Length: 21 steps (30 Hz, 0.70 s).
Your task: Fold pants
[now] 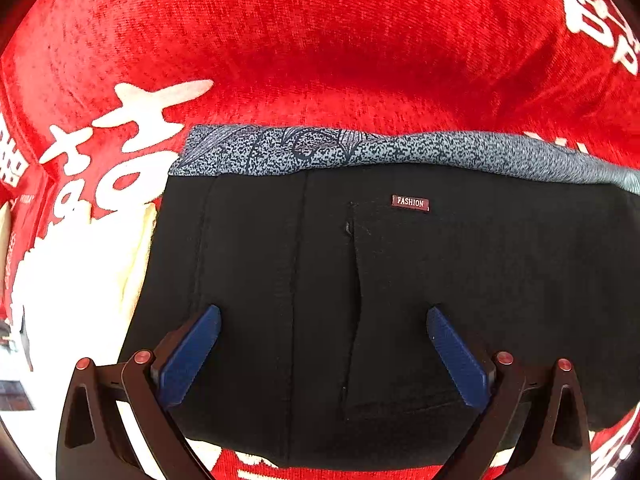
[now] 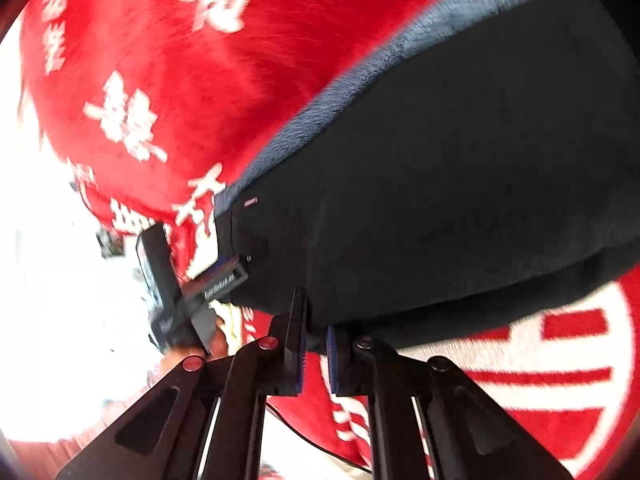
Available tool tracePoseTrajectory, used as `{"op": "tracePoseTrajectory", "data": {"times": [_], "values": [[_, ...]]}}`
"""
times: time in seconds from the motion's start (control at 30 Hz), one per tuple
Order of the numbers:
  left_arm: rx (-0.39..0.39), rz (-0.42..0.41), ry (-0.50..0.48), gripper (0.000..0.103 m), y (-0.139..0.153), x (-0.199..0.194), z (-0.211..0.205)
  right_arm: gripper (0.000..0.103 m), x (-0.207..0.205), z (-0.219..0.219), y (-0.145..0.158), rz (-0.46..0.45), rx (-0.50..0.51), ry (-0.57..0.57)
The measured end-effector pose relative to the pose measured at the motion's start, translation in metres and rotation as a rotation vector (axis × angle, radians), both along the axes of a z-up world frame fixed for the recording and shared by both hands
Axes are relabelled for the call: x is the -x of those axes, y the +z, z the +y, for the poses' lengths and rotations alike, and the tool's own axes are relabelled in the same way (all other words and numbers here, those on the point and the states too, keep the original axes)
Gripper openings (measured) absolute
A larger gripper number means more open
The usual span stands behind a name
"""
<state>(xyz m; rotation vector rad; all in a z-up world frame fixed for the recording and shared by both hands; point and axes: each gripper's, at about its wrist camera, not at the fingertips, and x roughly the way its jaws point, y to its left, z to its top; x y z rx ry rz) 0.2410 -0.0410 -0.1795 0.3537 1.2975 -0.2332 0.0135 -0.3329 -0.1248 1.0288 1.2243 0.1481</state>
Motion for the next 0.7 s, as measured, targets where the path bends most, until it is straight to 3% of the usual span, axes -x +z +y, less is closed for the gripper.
{"op": "tracePoseTrajectory", "data": {"times": [0.17, 0.23, 0.33, 0.43, 0.57, 0.7], "values": [[0.008, -0.041, -0.019, 0.103, -0.002, 0.006, -0.001, 0.006, 0.016, 0.008, -0.028, 0.109, 0.088, 0.042], [-0.008, -0.041, -0.012, 0.103, 0.001, 0.008, -0.004, 0.005, 0.020, 0.007, -0.040, 0.117, 0.078, 0.043], [-0.036, -0.007, -0.001, 0.103, 0.011, 0.013, -0.015, 0.009, 0.022, 0.002, -0.028, 0.132, 0.081, 0.056], [0.047, 0.019, -0.021, 0.103, 0.026, 0.032, -0.034, 0.009, 0.027, -0.009, -0.007, 0.128, 0.126, 0.089], [0.120, 0.072, -0.080, 0.103, 0.029, 0.061, -0.075, 0.009, 0.022, -0.040, 0.026, 0.099, 0.289, 0.081], [0.176, 0.122, -0.074, 0.103, 0.017, 0.081, -0.115, 0.009, 0.006, -0.068, 0.035, 0.091, 0.421, 0.073]]}}
